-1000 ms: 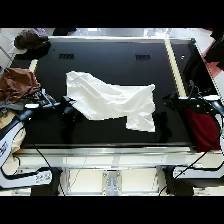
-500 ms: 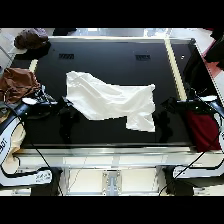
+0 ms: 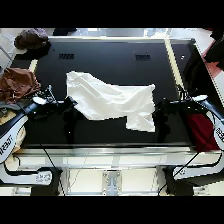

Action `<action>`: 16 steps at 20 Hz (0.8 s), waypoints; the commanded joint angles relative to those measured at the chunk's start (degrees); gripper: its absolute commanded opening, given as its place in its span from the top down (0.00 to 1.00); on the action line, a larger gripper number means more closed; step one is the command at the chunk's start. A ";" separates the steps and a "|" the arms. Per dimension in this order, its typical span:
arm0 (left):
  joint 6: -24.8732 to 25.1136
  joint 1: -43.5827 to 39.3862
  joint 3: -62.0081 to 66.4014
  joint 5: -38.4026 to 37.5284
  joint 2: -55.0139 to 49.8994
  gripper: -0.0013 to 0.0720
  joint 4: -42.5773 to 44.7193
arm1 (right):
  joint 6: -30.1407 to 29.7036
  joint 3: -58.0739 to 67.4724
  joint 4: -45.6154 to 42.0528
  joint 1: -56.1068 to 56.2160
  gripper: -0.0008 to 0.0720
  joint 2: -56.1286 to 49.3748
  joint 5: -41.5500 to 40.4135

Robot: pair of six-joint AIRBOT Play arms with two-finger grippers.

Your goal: Fold the shirts.

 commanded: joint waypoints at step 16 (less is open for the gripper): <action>2.91 1.18 5.25 0.98 6.05 0.97 -1.90 | 1.25 19.30 -1.51 7.50 0.97 -0.07 5.77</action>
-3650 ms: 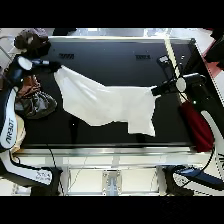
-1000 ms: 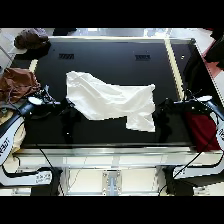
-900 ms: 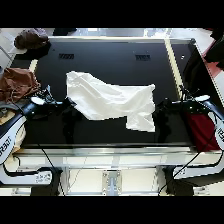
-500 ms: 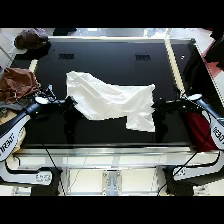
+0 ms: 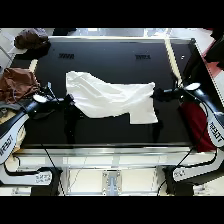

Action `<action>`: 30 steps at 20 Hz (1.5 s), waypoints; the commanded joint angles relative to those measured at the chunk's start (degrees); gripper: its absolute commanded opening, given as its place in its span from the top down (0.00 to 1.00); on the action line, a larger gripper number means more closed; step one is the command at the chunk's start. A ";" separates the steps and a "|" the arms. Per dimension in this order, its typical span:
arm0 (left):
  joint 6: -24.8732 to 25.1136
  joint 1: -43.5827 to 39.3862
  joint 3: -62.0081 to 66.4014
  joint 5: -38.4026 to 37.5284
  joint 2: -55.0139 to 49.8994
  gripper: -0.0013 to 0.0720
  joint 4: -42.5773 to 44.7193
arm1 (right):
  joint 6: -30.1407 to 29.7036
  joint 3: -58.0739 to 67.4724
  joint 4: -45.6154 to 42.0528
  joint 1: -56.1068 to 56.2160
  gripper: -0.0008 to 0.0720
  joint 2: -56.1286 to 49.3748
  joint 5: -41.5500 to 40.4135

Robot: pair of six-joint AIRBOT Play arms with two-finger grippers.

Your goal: Fold the shirts.

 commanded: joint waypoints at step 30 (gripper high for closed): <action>3.69 0.35 34.51 -14.93 -8.46 0.97 14.60 | 9.35 30.77 -15.67 5.95 0.97 3.21 1.53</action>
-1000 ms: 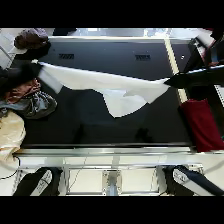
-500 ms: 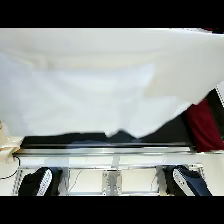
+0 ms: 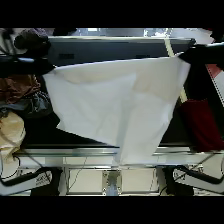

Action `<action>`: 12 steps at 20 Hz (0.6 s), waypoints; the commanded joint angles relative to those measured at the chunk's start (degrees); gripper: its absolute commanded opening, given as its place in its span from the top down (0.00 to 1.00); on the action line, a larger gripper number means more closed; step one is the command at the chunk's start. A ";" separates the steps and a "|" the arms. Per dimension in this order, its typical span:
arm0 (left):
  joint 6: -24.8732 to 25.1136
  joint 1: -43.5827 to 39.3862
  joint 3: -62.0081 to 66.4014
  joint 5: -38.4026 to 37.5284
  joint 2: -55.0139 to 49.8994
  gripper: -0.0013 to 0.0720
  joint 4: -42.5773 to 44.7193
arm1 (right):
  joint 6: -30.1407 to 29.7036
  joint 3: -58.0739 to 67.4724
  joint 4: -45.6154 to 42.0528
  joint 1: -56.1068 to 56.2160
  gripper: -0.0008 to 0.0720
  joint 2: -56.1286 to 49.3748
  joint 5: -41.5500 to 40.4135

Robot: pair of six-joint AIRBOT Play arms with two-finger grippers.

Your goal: Fold the shirts.

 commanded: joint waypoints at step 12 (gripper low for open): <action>-3.04 9.64 9.70 13.79 -7.78 0.02 -10.47 | 7.56 8.48 -13.64 -0.07 0.38 -15.93 -7.48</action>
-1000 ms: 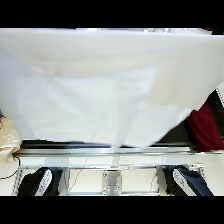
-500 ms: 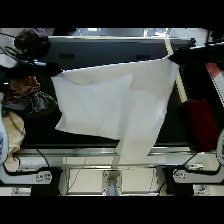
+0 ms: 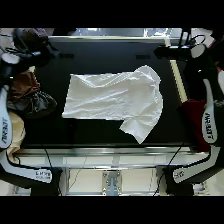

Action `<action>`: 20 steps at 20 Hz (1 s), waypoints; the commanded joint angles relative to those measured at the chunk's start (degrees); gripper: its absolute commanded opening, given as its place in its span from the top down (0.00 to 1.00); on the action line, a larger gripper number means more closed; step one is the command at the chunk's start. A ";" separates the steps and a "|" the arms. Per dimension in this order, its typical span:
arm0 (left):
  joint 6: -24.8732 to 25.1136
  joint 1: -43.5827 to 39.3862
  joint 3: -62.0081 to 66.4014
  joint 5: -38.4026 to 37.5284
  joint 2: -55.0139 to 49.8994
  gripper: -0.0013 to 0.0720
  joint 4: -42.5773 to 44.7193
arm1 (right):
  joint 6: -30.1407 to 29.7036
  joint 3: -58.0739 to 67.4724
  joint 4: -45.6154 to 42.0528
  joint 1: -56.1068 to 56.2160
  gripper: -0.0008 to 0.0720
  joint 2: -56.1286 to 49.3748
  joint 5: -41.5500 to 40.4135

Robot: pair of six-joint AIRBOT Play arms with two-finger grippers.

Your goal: Fold the shirts.

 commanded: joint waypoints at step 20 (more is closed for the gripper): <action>-1.77 21.46 -55.80 -14.73 22.27 0.02 -10.99 | -10.08 -72.63 27.58 -27.50 0.37 24.11 16.61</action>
